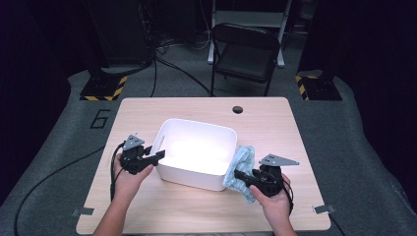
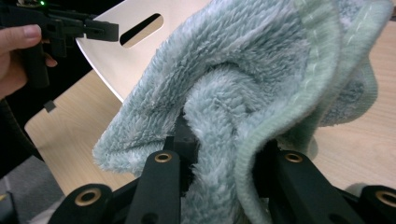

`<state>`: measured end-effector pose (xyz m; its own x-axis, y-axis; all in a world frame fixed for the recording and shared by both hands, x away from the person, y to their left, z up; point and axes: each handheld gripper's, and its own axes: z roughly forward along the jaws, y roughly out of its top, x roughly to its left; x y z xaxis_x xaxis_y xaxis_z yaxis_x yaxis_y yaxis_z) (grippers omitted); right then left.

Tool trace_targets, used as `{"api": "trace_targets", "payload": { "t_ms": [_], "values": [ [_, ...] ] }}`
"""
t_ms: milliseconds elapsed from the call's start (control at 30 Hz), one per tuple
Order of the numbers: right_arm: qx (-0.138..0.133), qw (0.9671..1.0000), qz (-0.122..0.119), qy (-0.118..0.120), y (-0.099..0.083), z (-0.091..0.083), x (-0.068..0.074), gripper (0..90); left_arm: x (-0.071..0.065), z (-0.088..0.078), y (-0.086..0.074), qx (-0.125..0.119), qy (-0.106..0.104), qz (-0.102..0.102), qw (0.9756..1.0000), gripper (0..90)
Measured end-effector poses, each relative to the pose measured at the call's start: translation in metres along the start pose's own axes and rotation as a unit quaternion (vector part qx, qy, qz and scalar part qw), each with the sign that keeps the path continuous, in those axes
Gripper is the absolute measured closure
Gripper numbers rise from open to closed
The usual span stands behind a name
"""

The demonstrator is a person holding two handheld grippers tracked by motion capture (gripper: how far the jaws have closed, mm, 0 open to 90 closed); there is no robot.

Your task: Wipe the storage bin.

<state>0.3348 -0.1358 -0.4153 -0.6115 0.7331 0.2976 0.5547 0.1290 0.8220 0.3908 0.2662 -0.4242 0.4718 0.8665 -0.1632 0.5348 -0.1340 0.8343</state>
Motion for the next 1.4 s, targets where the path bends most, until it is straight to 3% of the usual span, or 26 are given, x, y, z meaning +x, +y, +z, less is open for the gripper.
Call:
{"api": "trace_targets", "payload": {
  "t_ms": [633,833,1067,1167,1400],
  "values": [
    [0.038,0.9990,0.009,-0.021,-0.016,0.031,-0.004,71.7,-0.003,-0.005,-0.004,0.000,0.021,-0.008,0.9998,52.4],
    [0.084,0.9961,0.010,-0.024,-0.030,0.056,-0.009,71.6,0.002,-0.010,-0.007,-0.001,0.028,-0.018,0.9994,51.5],
    [0.133,0.9903,0.032,-0.022,-0.045,0.077,-0.018,71.5,0.003,-0.012,-0.007,0.000,0.030,-0.017,0.9994,50.8],
    [0.132,0.9901,0.045,-0.015,-0.047,0.080,-0.023,71.3,0.002,-0.013,-0.007,0.003,0.028,-0.018,0.9994,51.3],
    [0.128,0.9898,0.058,-0.022,-0.045,0.076,-0.033,71.1,-0.004,-0.014,-0.007,0.011,0.015,-0.013,0.9997,52.5]
  ]
}}
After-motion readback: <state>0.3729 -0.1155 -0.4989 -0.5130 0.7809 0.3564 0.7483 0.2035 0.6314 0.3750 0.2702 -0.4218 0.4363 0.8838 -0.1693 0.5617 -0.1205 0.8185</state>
